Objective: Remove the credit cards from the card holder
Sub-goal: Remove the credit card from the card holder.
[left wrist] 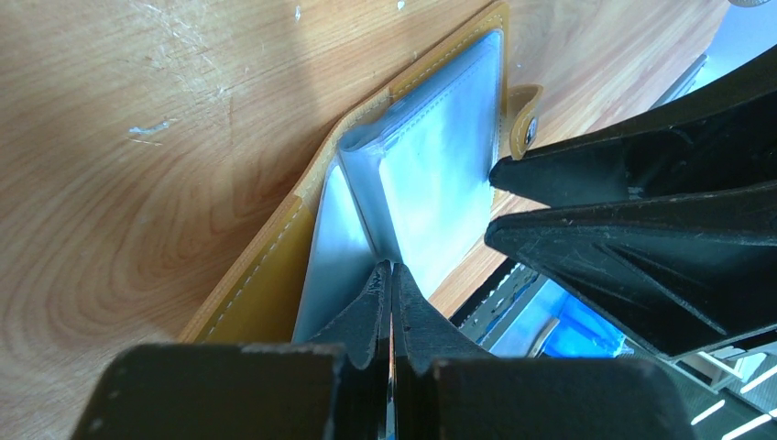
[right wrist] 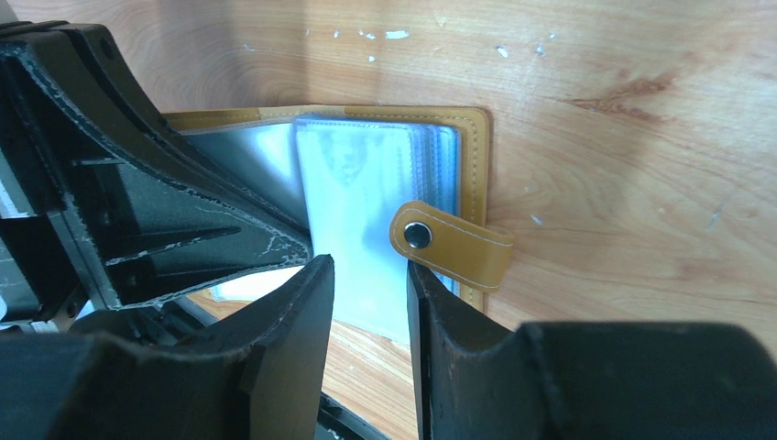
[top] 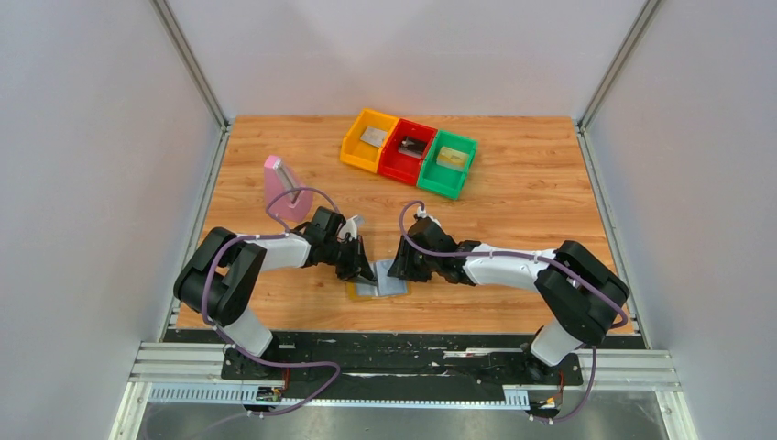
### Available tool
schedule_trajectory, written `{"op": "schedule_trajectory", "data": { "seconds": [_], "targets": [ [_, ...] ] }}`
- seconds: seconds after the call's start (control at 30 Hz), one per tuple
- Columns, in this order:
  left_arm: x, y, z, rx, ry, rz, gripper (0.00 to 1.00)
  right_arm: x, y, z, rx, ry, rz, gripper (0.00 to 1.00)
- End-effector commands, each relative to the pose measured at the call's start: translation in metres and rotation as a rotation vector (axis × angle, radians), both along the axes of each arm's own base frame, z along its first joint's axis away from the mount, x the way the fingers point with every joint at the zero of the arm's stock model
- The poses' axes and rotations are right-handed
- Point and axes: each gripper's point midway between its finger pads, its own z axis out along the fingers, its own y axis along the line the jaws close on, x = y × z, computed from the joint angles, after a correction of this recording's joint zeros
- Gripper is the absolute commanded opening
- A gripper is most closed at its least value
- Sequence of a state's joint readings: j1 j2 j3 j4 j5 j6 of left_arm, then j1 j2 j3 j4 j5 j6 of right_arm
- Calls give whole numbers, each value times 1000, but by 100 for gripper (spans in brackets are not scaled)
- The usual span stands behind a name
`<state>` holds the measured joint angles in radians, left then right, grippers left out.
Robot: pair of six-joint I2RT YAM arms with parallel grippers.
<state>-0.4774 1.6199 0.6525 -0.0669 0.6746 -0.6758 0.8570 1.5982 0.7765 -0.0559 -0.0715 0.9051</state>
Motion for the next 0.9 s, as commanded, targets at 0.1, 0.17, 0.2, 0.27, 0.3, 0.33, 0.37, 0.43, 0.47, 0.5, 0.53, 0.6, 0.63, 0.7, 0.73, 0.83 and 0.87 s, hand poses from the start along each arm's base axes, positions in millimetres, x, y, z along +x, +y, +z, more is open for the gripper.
{"op": "schedule_trajectory", "data": {
  "seconds": [0.1,0.17,0.2,0.27,0.3,0.33,0.37,0.43,0.47,0.5,0.53,0.6,0.63,0.7,0.73,0.83,0.87],
  "targets": [
    [4,-3,3,-6,-27,-8,1,10,-7,10,-66,-58,-4,35],
    [5,-3,3,-6,-28,-8,1,10,-5,10,-63,-59,-2,35],
    [5,-3,3,-7,-29,-8,1,10,-4,10,-56,-57,3,35],
    [6,-4,3,-8,-28,-7,1,8,0,9,-39,-51,15,34],
    [6,-4,3,-9,-27,-8,1,7,2,9,-27,-50,22,34],
    [6,-4,3,-10,-28,-8,1,5,4,9,-17,-50,28,33],
    [6,-4,2,-8,-27,-8,1,5,6,10,-4,-52,33,33],
    [5,-4,2,-9,-22,-8,1,4,10,11,16,-55,44,31],
    [5,-4,2,-10,-23,-8,1,4,12,13,24,-58,47,31],
    [6,-4,2,-11,-24,-8,1,3,13,14,30,-61,54,30],
    [6,-4,2,-12,-25,-8,1,3,15,14,36,-61,60,30],
    [6,-5,3,-14,-26,-8,1,2,18,15,44,-58,72,29],
    [7,-5,3,-15,-27,-8,1,2,19,14,45,-54,76,29],
    [7,-5,3,-14,-26,-7,1,1,20,12,45,-47,78,29],
    [6,-5,3,-15,-27,-7,1,0,20,12,46,-45,80,28],
    [7,-5,4,-15,-28,-6,1,-4,21,12,54,-34,94,28],
    [7,-5,4,-16,-27,-5,1,-2,25,17,81,-46,101,28]
  ]
}}
